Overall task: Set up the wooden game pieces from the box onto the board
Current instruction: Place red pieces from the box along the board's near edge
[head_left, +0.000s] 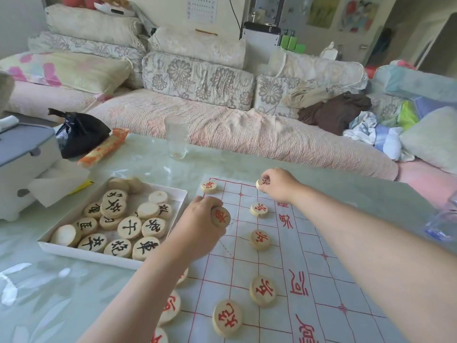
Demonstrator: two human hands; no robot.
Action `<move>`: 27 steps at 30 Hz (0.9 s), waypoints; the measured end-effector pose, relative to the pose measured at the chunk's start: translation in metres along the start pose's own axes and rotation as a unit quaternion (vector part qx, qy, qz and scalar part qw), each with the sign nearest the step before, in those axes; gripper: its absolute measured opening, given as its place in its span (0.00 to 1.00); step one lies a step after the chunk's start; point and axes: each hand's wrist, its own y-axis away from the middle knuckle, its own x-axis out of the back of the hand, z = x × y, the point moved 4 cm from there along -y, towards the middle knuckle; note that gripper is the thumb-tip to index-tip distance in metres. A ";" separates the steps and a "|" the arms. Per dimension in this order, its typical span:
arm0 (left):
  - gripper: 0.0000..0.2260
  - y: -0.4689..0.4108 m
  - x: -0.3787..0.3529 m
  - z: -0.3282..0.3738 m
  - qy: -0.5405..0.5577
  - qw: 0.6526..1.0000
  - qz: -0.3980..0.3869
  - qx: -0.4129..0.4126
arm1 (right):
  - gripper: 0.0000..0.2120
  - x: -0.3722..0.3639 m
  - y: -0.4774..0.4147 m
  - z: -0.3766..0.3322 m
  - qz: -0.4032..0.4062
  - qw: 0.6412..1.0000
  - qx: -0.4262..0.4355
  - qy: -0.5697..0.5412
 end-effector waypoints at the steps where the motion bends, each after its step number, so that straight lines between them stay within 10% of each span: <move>1: 0.22 -0.003 -0.003 0.000 0.001 1.000 -0.001 -0.001 | 0.16 -0.007 -0.005 0.003 -0.003 1.000 0.001 0.001; 15: 0.22 -0.010 -0.009 -0.009 0.026 0.999 0.024 -0.005 | 0.20 -0.029 -0.027 0.011 0.055 0.998 0.012 -0.004; 27: 0.21 -0.010 0.014 -0.005 0.068 0.992 0.106 0.009 | 0.08 -0.014 0.058 -0.092 -0.125 0.906 0.096 -0.392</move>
